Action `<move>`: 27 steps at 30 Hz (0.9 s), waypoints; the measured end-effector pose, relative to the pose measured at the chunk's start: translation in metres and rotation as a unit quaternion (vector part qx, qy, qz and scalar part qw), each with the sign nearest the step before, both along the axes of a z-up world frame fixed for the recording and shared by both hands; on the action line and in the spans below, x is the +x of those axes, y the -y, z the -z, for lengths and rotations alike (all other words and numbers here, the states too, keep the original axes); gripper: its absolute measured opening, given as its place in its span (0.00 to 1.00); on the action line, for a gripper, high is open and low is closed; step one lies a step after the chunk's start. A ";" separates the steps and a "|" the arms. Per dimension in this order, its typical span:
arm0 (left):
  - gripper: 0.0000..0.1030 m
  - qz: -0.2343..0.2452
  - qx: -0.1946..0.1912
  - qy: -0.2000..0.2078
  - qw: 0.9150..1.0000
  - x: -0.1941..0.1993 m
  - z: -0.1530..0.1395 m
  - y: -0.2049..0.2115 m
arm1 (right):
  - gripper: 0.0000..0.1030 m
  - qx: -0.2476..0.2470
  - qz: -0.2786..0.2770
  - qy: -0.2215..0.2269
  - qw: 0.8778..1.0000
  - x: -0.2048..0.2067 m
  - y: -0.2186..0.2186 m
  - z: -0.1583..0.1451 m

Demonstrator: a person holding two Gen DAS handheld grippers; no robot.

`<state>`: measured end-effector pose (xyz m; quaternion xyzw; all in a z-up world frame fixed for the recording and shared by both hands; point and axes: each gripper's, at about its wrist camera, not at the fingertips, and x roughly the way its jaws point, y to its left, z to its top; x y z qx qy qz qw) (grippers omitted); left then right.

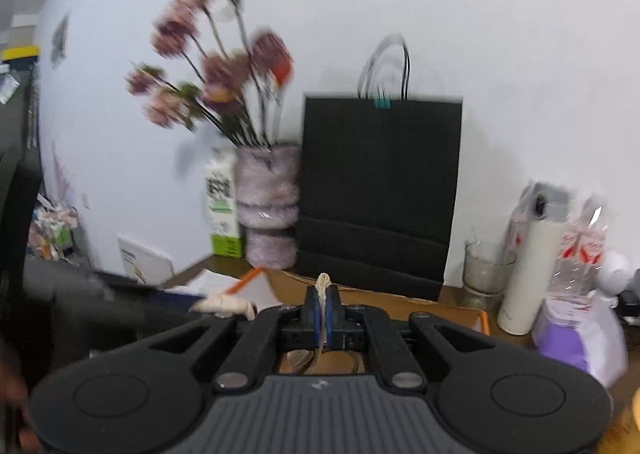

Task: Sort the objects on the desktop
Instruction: 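Carry charger and beige tag into the cardboard box and open both tools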

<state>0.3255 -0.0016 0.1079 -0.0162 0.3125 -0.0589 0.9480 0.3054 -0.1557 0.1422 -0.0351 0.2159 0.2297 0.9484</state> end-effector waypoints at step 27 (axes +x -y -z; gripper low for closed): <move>0.94 -0.077 0.044 -0.048 0.995 0.031 0.009 -0.011 | 0.80 -0.138 0.130 -0.101 0.977 0.092 0.010 0.042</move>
